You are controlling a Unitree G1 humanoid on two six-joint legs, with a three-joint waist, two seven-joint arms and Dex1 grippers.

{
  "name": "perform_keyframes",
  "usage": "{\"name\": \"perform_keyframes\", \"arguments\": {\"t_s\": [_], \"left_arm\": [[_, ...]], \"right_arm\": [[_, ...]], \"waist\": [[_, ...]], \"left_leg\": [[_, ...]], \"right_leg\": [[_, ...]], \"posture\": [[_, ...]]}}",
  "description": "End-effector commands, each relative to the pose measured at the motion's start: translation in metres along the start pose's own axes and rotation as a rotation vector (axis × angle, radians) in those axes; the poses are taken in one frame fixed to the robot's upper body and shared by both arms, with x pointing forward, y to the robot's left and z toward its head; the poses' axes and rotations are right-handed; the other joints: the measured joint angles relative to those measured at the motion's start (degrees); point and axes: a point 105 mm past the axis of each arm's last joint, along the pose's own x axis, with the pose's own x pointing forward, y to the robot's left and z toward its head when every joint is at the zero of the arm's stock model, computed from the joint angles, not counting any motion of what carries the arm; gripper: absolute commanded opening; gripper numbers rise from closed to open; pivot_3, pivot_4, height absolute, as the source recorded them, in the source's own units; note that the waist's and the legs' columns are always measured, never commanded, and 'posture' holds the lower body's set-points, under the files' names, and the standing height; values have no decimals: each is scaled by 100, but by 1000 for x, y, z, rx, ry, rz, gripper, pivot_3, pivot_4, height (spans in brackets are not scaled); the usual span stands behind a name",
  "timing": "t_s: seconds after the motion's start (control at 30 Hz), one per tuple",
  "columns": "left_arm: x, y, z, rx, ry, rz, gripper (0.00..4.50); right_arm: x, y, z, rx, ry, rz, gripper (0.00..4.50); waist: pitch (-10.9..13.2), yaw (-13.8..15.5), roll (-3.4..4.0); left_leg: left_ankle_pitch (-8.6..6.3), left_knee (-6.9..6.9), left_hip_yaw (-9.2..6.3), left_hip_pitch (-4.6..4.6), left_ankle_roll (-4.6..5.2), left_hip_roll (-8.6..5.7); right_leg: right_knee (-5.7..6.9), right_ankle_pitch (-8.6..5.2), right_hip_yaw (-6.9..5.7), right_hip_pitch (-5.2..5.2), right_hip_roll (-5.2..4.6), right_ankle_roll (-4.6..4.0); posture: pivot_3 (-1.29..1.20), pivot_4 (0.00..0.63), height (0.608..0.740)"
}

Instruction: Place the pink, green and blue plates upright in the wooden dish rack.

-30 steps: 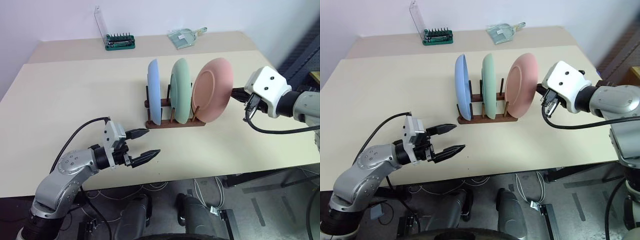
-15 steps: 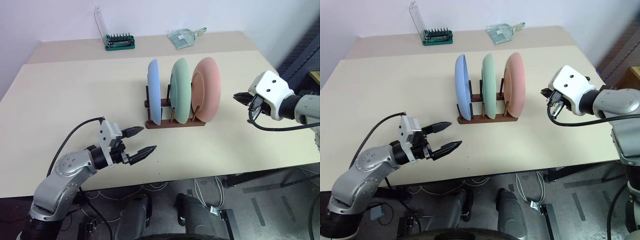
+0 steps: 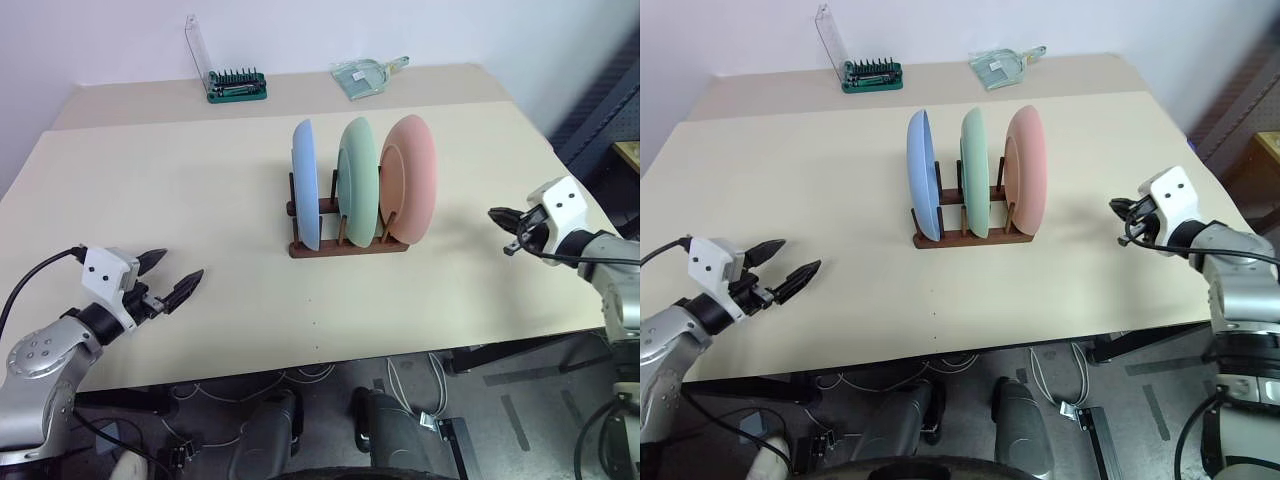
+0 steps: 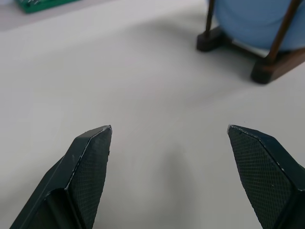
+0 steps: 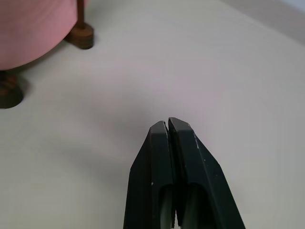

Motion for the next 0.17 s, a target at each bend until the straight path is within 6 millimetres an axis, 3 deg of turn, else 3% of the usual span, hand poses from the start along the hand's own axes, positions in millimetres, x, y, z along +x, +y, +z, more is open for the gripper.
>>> {"name": "perform_keyframes", "arguments": {"t_s": [0.03, 0.17], "left_arm": [[-5, 2, 14, 37, -49, 32, 4009], [-9, 3, 12, 32, -50, 66, 4009]], "right_arm": [[3, -3, 14, -29, -54, -2, 29], [16, 0, 15, -19, -67, 20, 29]], "waist": [[0, 3, 0], [-1, 0, 0]], "left_leg": [[0, 0, 0, 0, 0, 0], [0, 1, 1, 2, -1, 1]], "right_leg": [[0, 0, 1, 0, -1, -1], [0, 2, 1, 1, -1, -2]], "posture": [[0, 150, 740], [0, 150, 740]]}}
